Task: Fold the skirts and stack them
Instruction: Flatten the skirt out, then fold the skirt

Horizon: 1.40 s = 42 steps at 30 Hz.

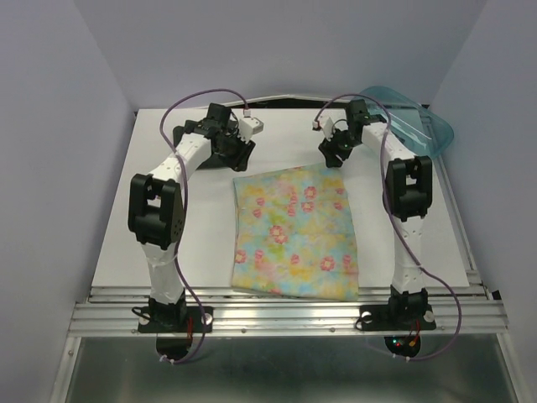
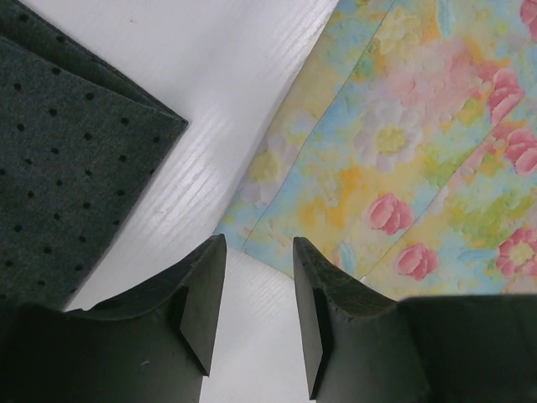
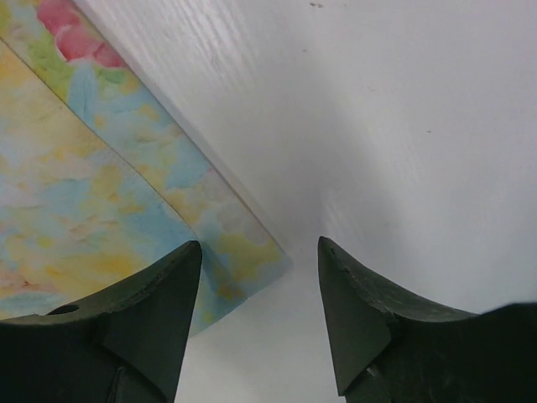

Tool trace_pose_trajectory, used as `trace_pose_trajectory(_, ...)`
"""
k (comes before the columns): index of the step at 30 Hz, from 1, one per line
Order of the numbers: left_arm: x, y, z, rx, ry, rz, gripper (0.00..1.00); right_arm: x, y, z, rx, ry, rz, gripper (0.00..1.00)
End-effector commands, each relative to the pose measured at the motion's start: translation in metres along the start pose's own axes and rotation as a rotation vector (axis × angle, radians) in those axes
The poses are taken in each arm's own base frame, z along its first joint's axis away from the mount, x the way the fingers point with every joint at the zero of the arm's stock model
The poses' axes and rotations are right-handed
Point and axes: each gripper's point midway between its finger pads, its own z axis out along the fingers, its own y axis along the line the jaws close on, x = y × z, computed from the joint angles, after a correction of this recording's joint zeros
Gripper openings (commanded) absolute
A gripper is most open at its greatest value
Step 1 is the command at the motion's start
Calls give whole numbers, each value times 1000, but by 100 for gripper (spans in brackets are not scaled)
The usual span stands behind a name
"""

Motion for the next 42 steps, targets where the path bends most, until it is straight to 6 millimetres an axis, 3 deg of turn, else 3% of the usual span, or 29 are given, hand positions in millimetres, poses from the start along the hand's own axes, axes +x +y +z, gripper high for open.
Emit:
trace_pose_trajectory(1, -2, 4, 0, 10, -15, -20, 50, 8, 21, 9, -100, 7, -70, 63)
trace_pose_trajectory(7, -1, 12, 14, 10, 14, -23, 51, 40, 31, 26, -147, 89, -78, 54)
trace_pose_trajectory(13, 13, 15, 31, 36, 70, -14, 51, 56, 40, 29, -182, 137, -81, 29)
trace_pose_trajectory(24, 48, 22, 68, 28, 162, -49, 50, 45, 36, 18, -160, 121, -94, 24)
trace_pose_trajectory(27, 50, 24, 72, 28, 170, -52, 42, 44, 32, 18, -146, 121, -94, 14)
trace_pose_trajectory(28, 51, 25, 73, 22, 175, -53, 39, 41, 28, 17, -132, 118, -92, 3)
trace_pose_trajectory(29, 51, 26, 73, 19, 175, -49, 36, 39, 27, 17, -125, 114, -84, 3)
trace_pose_trajectory(33, 40, 30, 66, 1, 151, -32, 13, 27, 10, 12, -52, 101, -54, 1)
trace_pose_trajectory(34, 36, 32, 63, -8, 144, -31, 1, 25, 3, 8, -30, 93, -29, 1)
trace_pose_trajectory(42, -29, 56, 15, -155, 0, 25, 0, -38, -54, -44, 196, -48, -61, 1)
